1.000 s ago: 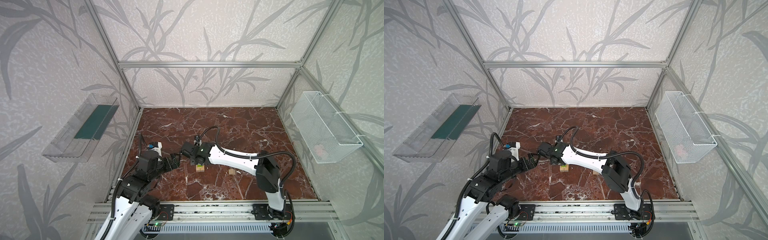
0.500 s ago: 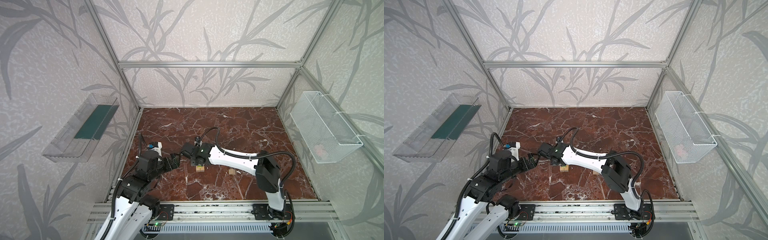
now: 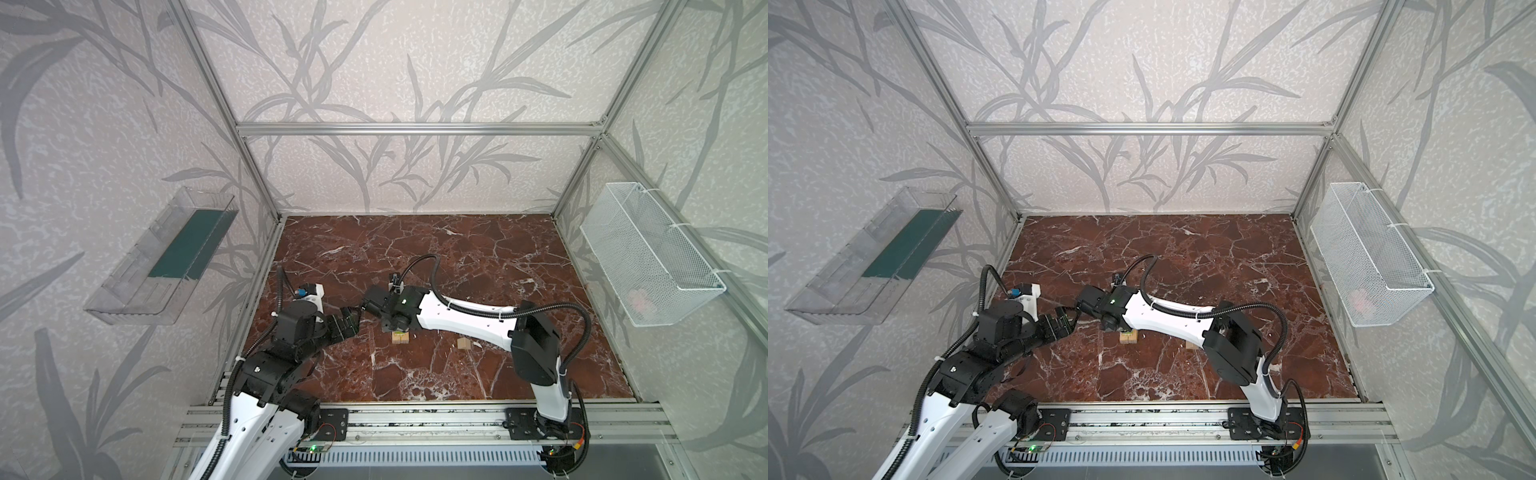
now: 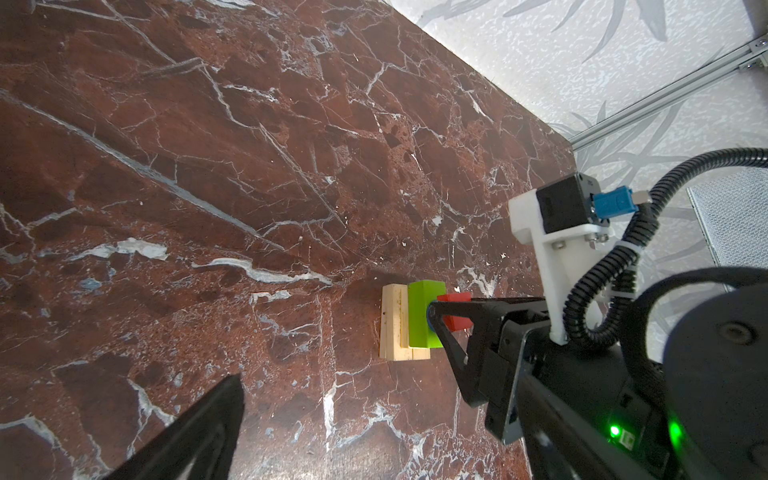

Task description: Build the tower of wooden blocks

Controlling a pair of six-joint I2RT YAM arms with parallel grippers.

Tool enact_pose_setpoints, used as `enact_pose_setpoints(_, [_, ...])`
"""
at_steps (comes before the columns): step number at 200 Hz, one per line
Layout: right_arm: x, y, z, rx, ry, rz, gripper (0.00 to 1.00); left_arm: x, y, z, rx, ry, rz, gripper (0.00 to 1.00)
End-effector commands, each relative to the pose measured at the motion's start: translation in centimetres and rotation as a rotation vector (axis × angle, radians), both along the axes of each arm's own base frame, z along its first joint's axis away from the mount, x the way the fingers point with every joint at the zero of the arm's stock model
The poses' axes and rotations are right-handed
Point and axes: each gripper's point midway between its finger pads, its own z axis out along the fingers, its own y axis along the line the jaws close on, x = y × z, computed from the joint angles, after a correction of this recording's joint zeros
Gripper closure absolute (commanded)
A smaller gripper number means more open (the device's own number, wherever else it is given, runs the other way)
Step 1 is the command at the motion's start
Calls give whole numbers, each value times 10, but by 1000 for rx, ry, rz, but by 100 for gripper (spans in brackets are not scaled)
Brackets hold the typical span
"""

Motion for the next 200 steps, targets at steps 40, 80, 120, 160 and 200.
enact_pose_setpoints(40, [-5, -3, 23, 50, -19, -11, 55, 0, 1, 0, 7, 0, 0, 0])
enact_pose_setpoints(80, [-7, -1, 23, 62, -11, -6, 55, 0, 1, 0, 6, 1, 1, 0])
enact_pose_setpoints(120, [-7, 1, 24, 71, -14, -4, 55, 0, 1, 0, 6, 2, 1, 0])
enact_pose_setpoints(160, [-7, 2, 23, 78, -8, -3, 55, 0, 1, 0, 7, -1, 0, 0])
enact_pose_setpoints(200, [-7, 1, 24, 77, -12, -6, 55, 0, 1, 0, 7, 0, 0, 0])
